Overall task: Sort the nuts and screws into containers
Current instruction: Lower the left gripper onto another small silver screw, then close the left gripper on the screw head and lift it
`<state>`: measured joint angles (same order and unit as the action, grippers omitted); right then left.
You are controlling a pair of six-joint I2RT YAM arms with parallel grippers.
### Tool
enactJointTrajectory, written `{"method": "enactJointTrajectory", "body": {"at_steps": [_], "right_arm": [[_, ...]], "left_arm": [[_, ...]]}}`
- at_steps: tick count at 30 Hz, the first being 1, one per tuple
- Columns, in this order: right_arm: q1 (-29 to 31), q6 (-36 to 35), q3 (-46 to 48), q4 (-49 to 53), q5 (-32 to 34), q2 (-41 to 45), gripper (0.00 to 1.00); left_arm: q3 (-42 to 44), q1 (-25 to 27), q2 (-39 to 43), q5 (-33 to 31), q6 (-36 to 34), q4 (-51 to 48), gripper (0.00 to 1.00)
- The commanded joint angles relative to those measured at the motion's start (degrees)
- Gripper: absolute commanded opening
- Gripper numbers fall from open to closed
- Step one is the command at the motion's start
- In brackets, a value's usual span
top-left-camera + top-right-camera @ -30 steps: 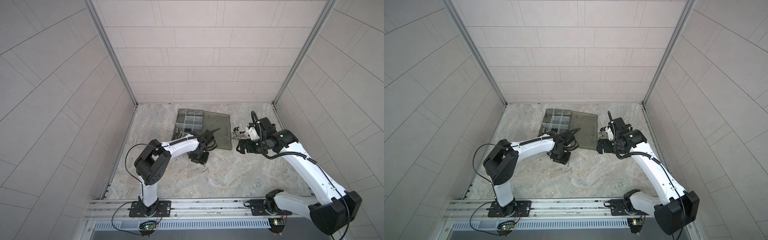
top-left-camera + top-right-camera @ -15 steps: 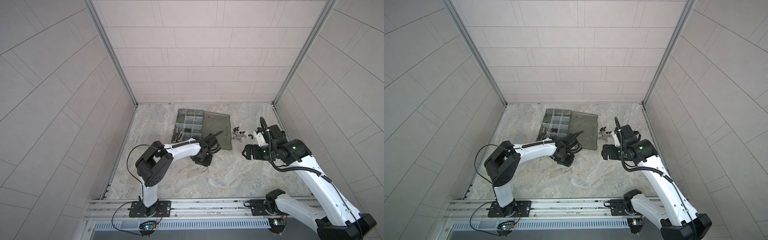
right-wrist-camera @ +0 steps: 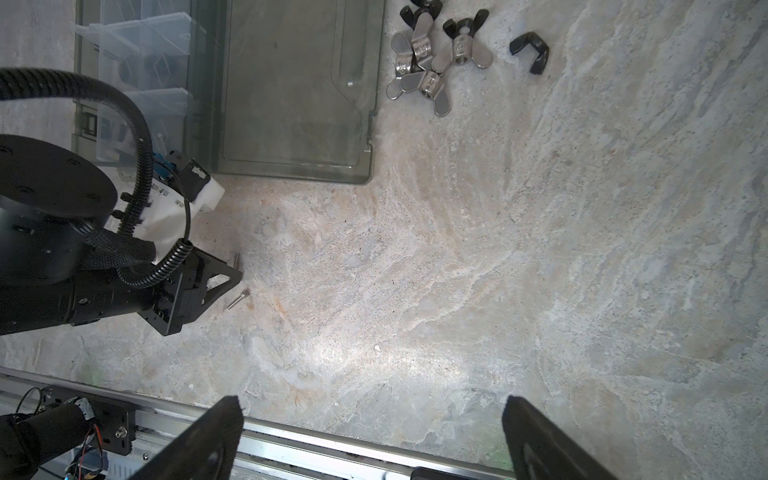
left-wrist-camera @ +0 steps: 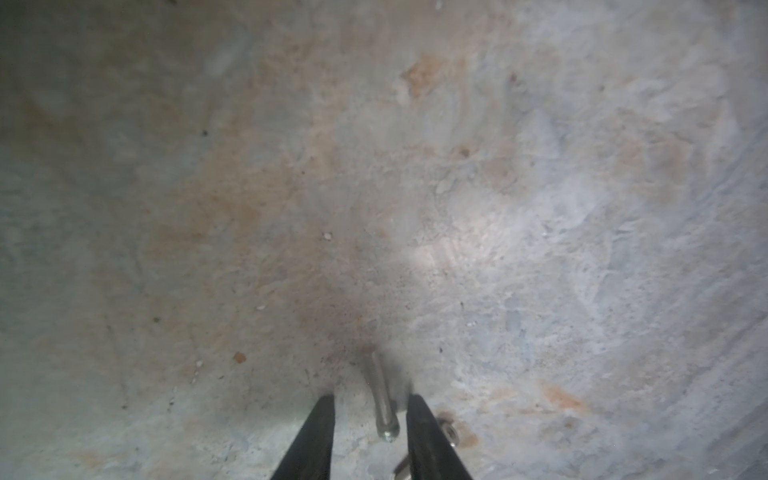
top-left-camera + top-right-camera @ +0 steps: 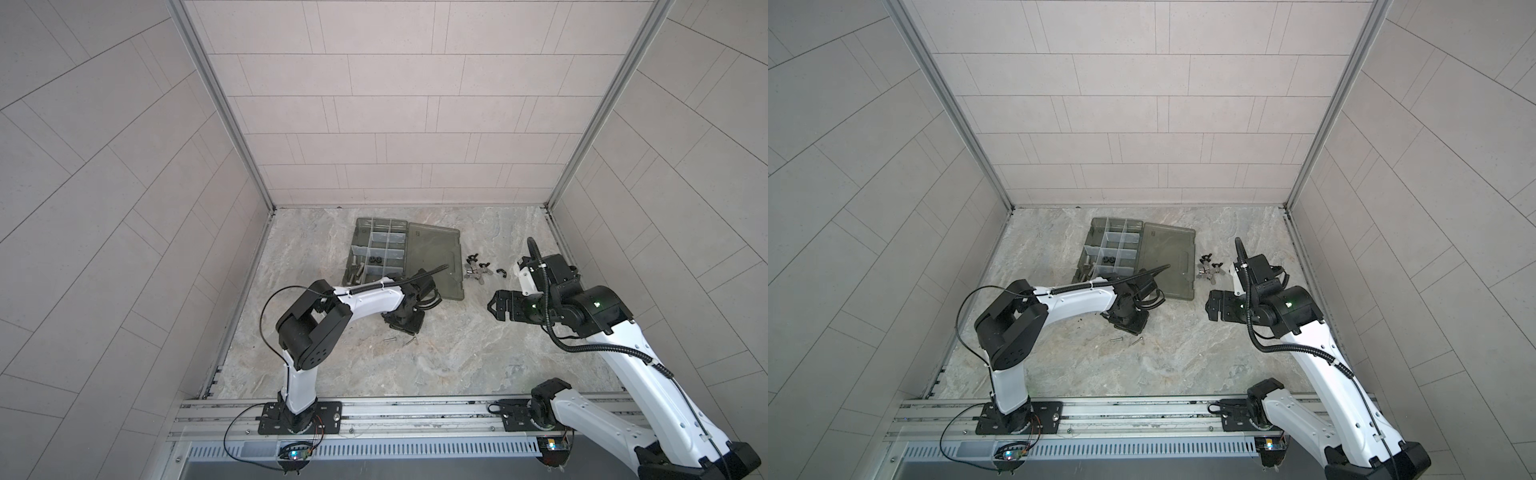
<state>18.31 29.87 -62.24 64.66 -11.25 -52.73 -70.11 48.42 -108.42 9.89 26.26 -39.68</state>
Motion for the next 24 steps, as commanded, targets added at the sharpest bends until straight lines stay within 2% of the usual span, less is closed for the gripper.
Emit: {"method": "enactJointTrajectory", "body": {"at_steps": [1,17,20,24], "right_arm": [[-0.1,1.5,0.7,1.6,1.2,1.2,0.99],[-0.1,2.0,1.9,1.1,1.1,1.7,0.99],[-0.1,1.9,1.9,1.0,1.3,1.7,0.99],[-0.1,1.8,1.7,1.1,1.7,1.6,0.99]], "left_arm": [[-0.5,0.0,-1.5,-1.1,-1.4,-1.1,0.35],[-1.0,-0.2,-5.1,0.1,-2.6,-1.7,0.3],[-1.0,-0.1,-5.4,0.4,-2.6,-1.7,0.28],[-1.4,-0.1,-5.8,0.7,-3.1,-2.3,0.19]]}}
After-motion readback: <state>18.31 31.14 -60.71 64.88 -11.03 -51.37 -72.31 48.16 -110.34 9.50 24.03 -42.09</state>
